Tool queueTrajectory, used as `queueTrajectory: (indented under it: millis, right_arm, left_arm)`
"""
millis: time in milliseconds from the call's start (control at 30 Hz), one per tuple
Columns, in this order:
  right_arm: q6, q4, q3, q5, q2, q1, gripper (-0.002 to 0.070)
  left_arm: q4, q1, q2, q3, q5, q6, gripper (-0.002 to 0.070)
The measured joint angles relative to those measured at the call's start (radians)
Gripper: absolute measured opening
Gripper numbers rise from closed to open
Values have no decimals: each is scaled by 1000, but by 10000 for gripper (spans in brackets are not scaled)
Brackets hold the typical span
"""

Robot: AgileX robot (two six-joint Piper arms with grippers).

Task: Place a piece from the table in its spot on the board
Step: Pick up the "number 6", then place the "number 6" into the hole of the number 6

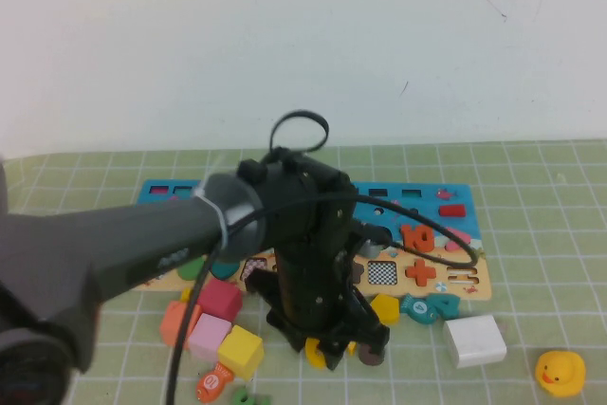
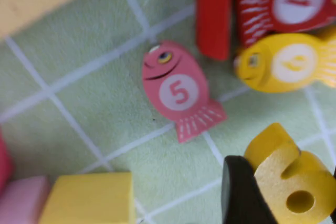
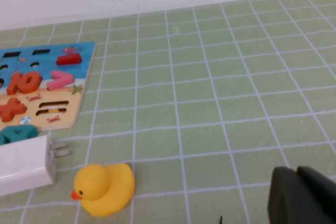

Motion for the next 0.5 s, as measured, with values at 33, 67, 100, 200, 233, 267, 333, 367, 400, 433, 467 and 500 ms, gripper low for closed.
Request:
queueTrajectory:
  millis: [33, 67, 100, 200, 233, 267, 333, 367, 400, 433, 467, 500]
  right_arm:
    - [0, 0, 0, 0, 0, 0, -1]
    - [0, 0, 0, 0, 0, 0, -1]
    - [0, 0, 0, 0, 0, 0, -1]
    - [0, 0, 0, 0, 0, 0, -1]
    - [0, 0, 0, 0, 0, 0, -1]
    - [0, 0, 0, 0, 0, 0, -1]
    - [0, 0, 0, 0, 0, 0, -1]
    - [0, 0, 0, 0, 0, 0, -1]
    - [0, 0, 0, 0, 0, 0, -1]
    - [0, 0, 0, 0, 0, 0, -1]
    - [0, 0, 0, 0, 0, 0, -1]
    - [0, 2, 0, 0, 0, 0, -1]
  left_arm:
    - [6, 0, -20, 0, 1, 23, 301]
    - [15, 0, -40, 0, 5, 43, 301]
    - [21, 2, -57, -4, 13, 53, 301]
    - [31, 32, -78, -51, 65, 96, 301]
    - [31, 49, -78, -73, 89, 118, 301]
    - [31, 67, -78, -95, 107, 141, 301]
    - [40, 99, -76, -130, 124, 171, 301]
    - [46, 117, -71, -149, 129, 182, 301]
    - [52, 131, -67, -164, 133, 190, 300]
    - [54, 148, -62, -184, 135, 201, 301]
    - [56, 165, -55, -203, 137, 214, 301]
    - [56, 179, -47, -217, 140, 221, 301]
